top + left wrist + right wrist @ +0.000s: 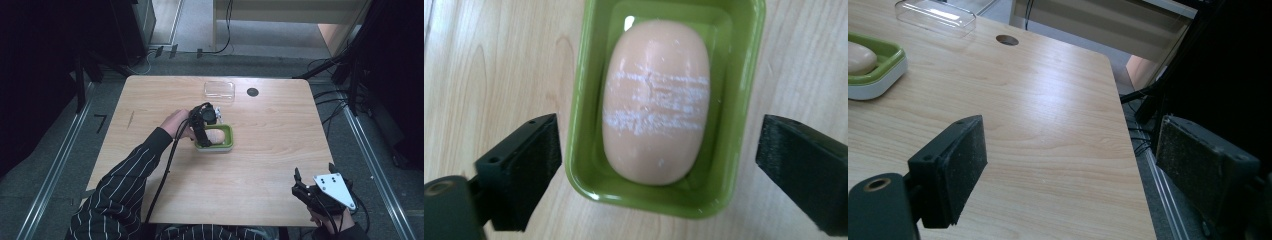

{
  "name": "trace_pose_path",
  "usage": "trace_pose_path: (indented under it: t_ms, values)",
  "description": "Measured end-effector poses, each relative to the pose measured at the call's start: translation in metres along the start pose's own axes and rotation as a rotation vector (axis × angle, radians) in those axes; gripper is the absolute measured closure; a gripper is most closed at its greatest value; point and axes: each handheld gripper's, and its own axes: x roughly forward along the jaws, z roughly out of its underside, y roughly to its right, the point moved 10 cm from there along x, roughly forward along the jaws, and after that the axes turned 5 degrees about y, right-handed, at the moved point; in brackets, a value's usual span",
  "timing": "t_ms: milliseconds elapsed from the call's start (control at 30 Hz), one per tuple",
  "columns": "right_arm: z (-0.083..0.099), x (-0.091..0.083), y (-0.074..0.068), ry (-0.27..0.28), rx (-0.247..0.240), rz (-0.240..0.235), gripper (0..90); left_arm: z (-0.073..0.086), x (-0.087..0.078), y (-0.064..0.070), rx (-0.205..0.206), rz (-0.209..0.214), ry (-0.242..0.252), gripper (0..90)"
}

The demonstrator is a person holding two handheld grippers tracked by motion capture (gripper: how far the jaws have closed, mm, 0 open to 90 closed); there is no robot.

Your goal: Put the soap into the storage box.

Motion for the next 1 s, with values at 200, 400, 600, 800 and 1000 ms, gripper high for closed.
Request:
trace_pose_path:
  t_ms: [200,400,600,800,1000]
  values:
    - [0.0,0.0,0.0,0.0,0.003,-0.002,13.6,0.007,-0.015,0.008,-0.055,-0.027,-0.015,0.8]
    - [0.0,0.0,0.0,0.003,0.002,-0.002,13.6,0.022,-0.024,0.021,-0.089,-0.037,-0.042,0.0]
    - [-0.001,0.001,-0.001,0.004,-0.001,-0.005,13.6,0.036,-0.029,0.034,-0.11,-0.053,-0.056,0.0]
    - [-0.002,0.0,-0.001,0.008,0.002,-0.004,13.6,0.045,-0.032,0.043,-0.128,-0.093,-0.058,0.0]
    - [-0.001,0.001,-0.001,0.005,-0.002,-0.004,13.6,0.051,-0.033,0.054,-0.144,-0.08,-0.048,0.0]
